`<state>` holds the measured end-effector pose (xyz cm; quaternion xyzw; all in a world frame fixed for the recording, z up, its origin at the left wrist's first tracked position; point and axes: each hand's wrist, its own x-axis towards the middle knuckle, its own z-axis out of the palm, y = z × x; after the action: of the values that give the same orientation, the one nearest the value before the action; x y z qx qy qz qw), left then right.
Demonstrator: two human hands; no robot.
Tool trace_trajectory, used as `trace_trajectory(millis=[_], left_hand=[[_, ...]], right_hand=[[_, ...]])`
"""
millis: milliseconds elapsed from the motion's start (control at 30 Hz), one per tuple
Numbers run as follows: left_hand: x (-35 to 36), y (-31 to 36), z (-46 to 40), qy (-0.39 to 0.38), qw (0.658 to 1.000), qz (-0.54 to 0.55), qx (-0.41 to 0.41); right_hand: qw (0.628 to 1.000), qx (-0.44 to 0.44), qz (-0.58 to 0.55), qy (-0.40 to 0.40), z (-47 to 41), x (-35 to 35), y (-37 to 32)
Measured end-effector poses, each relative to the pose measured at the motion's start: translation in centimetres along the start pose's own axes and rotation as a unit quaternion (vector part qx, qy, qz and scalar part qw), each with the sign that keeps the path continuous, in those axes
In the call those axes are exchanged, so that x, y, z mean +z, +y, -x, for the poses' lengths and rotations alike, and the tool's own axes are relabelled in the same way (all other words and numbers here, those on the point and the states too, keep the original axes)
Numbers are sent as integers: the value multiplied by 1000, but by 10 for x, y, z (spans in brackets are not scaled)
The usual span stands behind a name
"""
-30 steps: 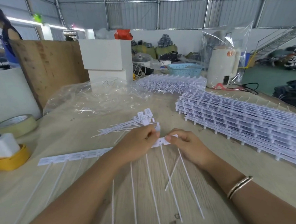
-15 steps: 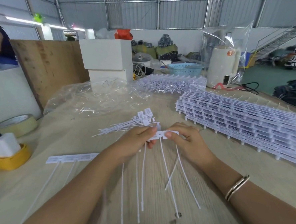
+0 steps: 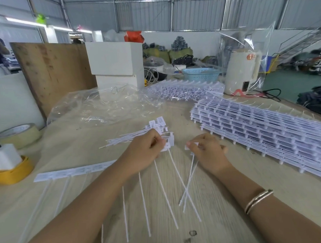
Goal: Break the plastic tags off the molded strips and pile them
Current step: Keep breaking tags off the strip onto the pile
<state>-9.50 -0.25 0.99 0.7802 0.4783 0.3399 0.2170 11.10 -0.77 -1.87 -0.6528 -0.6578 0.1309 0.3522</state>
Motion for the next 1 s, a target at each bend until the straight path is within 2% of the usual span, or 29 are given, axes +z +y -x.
trace_trajectory(millis=[100, 200, 233, 300, 400, 467, 567, 600, 700, 833, 1000], left_hand=[[8, 1, 1, -15, 999, -38, 6], [16, 4, 0, -9, 998, -58, 24], [18, 6, 0, -5, 998, -56, 38], [22, 9, 1, 13, 995, -54, 83], [23, 13, 2, 39, 989, -57, 127], [18, 13, 2, 36, 990, -76, 117], [11, 8, 1, 4, 983, -173, 61], [10, 7, 1, -11, 985, -170, 42], [10, 4, 3, -47, 997, -64, 6], [8, 1, 1, -37, 999, -2, 3], [8, 4, -2, -32, 994, 95, -45]], right_hand=[[997, 25, 70, 26, 3, -1, -1], [994, -57, 32, 84, 9, -2, -11], [994, -82, 13, 77, 12, -1, -16], [993, -114, -8, 14, 16, 3, -24], [987, -125, -84, -56, 20, 3, -26], [980, -109, -156, -51, 18, -2, -25], [973, -85, -214, -26, 15, -8, -23], [973, -81, -217, -24, 14, -8, -21], [970, -57, -229, -55, 16, -7, -20], [976, -57, -188, -92, 17, -4, -23], [973, -124, -193, -25, 19, -6, -29]])
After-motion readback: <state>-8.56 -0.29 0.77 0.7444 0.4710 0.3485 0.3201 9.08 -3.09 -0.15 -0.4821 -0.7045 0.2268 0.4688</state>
